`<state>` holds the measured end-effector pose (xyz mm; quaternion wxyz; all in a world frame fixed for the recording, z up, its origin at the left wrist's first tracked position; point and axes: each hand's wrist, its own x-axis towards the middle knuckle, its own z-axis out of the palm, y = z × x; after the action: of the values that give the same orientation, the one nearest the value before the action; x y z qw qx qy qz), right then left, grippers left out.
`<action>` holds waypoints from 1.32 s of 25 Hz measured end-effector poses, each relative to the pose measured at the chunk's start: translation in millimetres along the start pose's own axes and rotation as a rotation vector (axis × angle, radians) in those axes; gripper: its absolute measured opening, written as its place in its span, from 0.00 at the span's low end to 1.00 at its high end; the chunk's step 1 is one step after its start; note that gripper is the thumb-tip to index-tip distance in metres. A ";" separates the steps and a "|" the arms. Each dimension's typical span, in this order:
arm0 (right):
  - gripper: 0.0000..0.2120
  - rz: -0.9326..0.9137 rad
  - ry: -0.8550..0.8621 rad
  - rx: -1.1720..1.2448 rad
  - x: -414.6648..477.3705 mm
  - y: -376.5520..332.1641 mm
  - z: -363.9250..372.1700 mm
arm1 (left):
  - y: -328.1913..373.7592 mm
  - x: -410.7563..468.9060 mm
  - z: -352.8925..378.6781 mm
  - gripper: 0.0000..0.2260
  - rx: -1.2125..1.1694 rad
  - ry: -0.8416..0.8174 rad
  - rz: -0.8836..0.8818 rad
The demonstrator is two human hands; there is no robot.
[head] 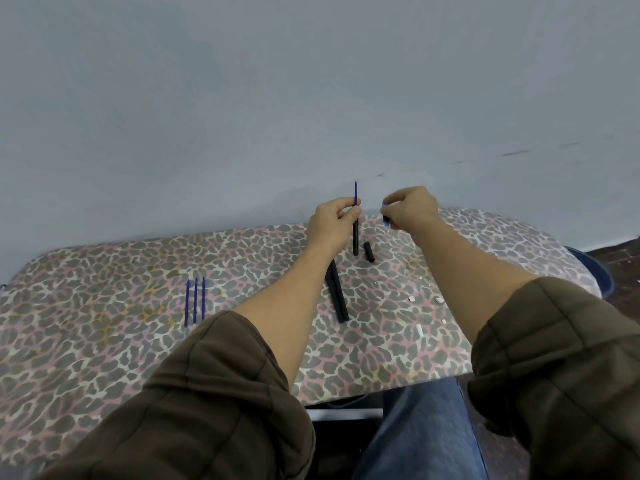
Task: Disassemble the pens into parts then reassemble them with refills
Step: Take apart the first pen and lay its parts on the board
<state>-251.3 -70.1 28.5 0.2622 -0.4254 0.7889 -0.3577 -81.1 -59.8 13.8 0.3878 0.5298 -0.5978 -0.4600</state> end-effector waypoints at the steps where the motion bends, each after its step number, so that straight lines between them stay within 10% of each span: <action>1: 0.05 0.009 -0.031 -0.081 1.1 8.5 5.1 | -2.6 2.3 3.4 0.10 -0.007 -0.004 -0.008; 22: 0.10 0.019 -0.187 -0.547 18.9 39.4 40.9 | -36.8 18.5 9.3 0.11 -0.018 -0.014 -0.085; 28: 0.14 0.003 -0.139 -0.397 13.3 35.6 27.9 | -30.1 13.2 9.4 0.12 -0.005 -0.018 -0.079; 33: 0.09 -0.088 -0.201 0.187 3.0 -9.0 1.2 | -15.5 7.3 10.4 0.12 -0.012 -0.025 -0.062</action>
<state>-247.6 -76.4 34.6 0.3623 -0.4668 0.7026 -0.3965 -87.8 -65.8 -4.2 0.3690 0.5398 -0.5832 -0.4820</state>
